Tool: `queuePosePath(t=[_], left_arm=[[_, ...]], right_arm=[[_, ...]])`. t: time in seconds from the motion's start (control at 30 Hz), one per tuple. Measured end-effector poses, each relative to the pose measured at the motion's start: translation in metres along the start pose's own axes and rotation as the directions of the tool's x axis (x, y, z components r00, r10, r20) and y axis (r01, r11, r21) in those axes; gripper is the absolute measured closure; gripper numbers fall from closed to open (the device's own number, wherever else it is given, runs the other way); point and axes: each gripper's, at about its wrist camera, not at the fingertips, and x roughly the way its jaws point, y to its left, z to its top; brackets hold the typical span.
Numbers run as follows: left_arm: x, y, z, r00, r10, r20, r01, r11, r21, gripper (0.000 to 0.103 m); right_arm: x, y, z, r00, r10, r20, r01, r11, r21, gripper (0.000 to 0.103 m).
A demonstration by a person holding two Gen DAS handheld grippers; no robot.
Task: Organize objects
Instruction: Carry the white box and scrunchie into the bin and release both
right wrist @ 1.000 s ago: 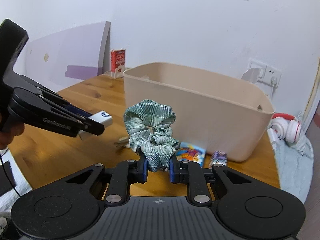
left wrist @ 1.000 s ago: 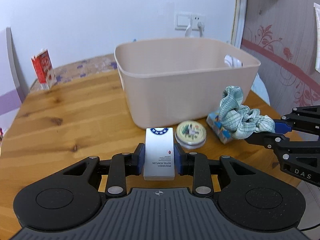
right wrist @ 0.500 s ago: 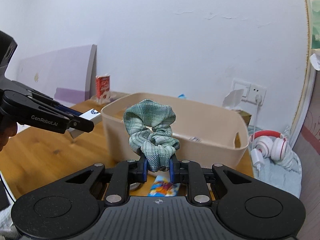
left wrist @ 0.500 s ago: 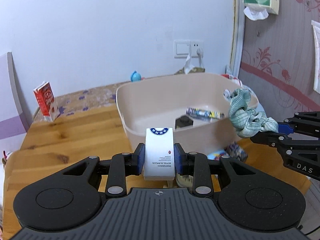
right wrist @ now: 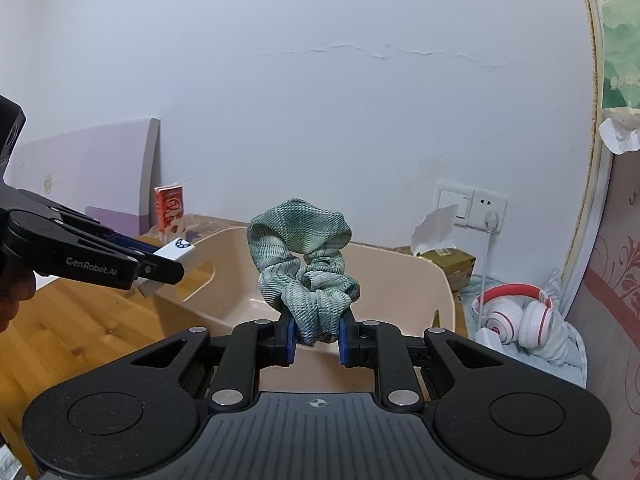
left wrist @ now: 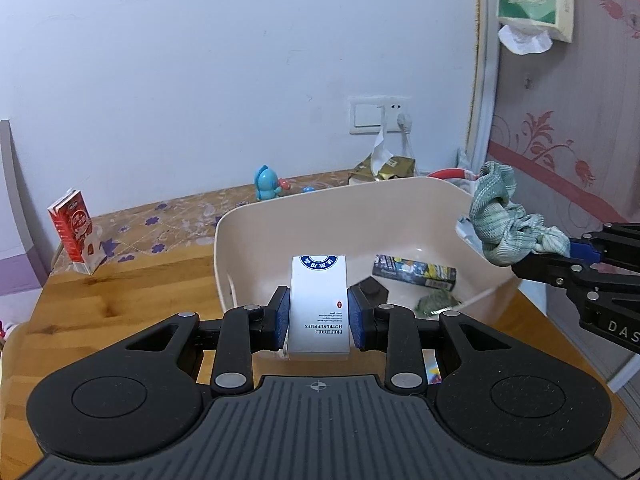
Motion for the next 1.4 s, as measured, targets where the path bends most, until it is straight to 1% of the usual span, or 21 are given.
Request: queuePosePath(t=[0.13, 0.23, 0.3, 0.4, 0.57, 0.7, 0.8, 0.93, 0.97, 1.03, 1.07, 1.17, 1.2, 1.23, 1.27, 1.3, 1.37, 1.4], left_arm=[[0.023, 0.000, 0.007, 0.999, 0.019, -0.029, -0.019, 1.000, -0.006, 0.072], [0.040, 0.000, 0.008, 0.998, 0.039, -0.055, -0.038, 0.999, 0.009, 0.072], [0.051, 0.000, 0.008, 0.996, 0.050, -0.076, -0.048, 0.999, 0.017, 0.072], [0.066, 0.001, 0.007, 0.992, 0.062, -0.106, -0.060, 0.998, 0.025, 0.072], [0.086, 0.001, 0.006, 0.985, 0.047, -0.165, -0.045, 0.999, 0.016, 0.072], [0.097, -0.002, 0.003, 0.979, 0.039, -0.202, -0.035, 0.999, 0.026, 0.072], [0.100, -0.004, 0.003, 0.977, 0.040, -0.209, -0.037, 0.999, 0.021, 0.072], [0.103, -0.004, 0.002, 0.976, 0.040, -0.214, -0.038, 0.999, 0.011, 0.071], [0.103, -0.004, 0.002, 0.976, 0.043, -0.213, -0.042, 0.999, 0.012, 0.069], [0.101, -0.003, 0.002, 0.978, 0.033, -0.204, -0.033, 0.999, 0.005, 0.065], [0.100, -0.004, 0.002, 0.980, 0.025, -0.199, -0.026, 1.000, 0.000, 0.062], [0.092, -0.006, 0.002, 0.985, 0.020, -0.174, -0.020, 1.000, 0.001, 0.055], [0.088, -0.007, 0.003, 0.986, 0.032, -0.165, -0.031, 0.999, 0.009, 0.044], [0.084, -0.008, 0.003, 0.987, 0.055, -0.152, -0.053, 0.998, 0.017, 0.037], [0.081, -0.009, 0.003, 0.988, 0.069, -0.135, -0.066, 0.998, 0.023, 0.029], [0.077, -0.008, 0.003, 0.990, 0.071, -0.120, -0.068, 0.997, 0.027, 0.028], [0.070, -0.006, 0.003, 0.992, 0.065, -0.107, -0.063, 0.998, 0.021, 0.028], [0.066, -0.005, 0.003, 0.993, 0.065, -0.102, -0.063, 0.998, 0.017, 0.027]], right_arm=[[0.015, -0.008, 0.004, 1.000, -0.012, -0.023, 0.012, 1.000, 0.007, 0.084], [0.026, -0.013, 0.004, 0.999, -0.034, -0.035, 0.034, 0.999, 0.003, 0.084], [0.034, -0.014, 0.003, 0.997, -0.056, -0.044, 0.055, 0.998, -0.021, 0.084], [0.045, -0.018, 0.002, 0.995, -0.067, -0.069, 0.065, 0.997, -0.038, 0.084], [0.063, -0.023, 0.003, 0.989, -0.095, -0.111, 0.087, 0.993, -0.075, 0.084], [0.077, -0.026, 0.001, 0.982, -0.091, -0.166, 0.079, 0.994, -0.078, 0.084], [0.082, -0.026, -0.002, 0.977, -0.097, -0.188, 0.083, 0.993, -0.085, 0.084], [0.084, -0.022, -0.001, 0.974, -0.122, -0.192, 0.103, 0.989, -0.105, 0.083], [0.084, -0.021, -0.001, 0.973, -0.123, -0.194, 0.104, 0.989, -0.104, 0.081], [0.084, -0.022, -0.001, 0.973, -0.127, -0.192, 0.110, 0.989, -0.095, 0.071], [0.083, -0.022, -0.002, 0.974, -0.128, -0.188, 0.113, 0.990, -0.090, 0.063], [0.079, -0.023, -0.002, 0.977, -0.125, -0.175, 0.113, 0.991, -0.078, 0.058], [0.077, -0.022, -0.002, 0.977, -0.127, -0.171, 0.114, 0.990, -0.079, 0.054], [0.075, -0.022, -0.003, 0.977, -0.133, -0.166, 0.121, 0.989, -0.082, 0.051], [0.072, -0.021, -0.003, 0.978, -0.139, -0.158, 0.127, 0.988, -0.085, 0.042], [0.069, -0.020, -0.002, 0.979, -0.146, -0.144, 0.134, 0.987, -0.086, 0.038], [0.062, -0.020, -0.001, 0.981, -0.147, -0.130, 0.137, 0.987, -0.082, 0.036], [0.059, -0.020, 0.000, 0.981, -0.148, -0.124, 0.138, 0.987, -0.080, 0.031]])
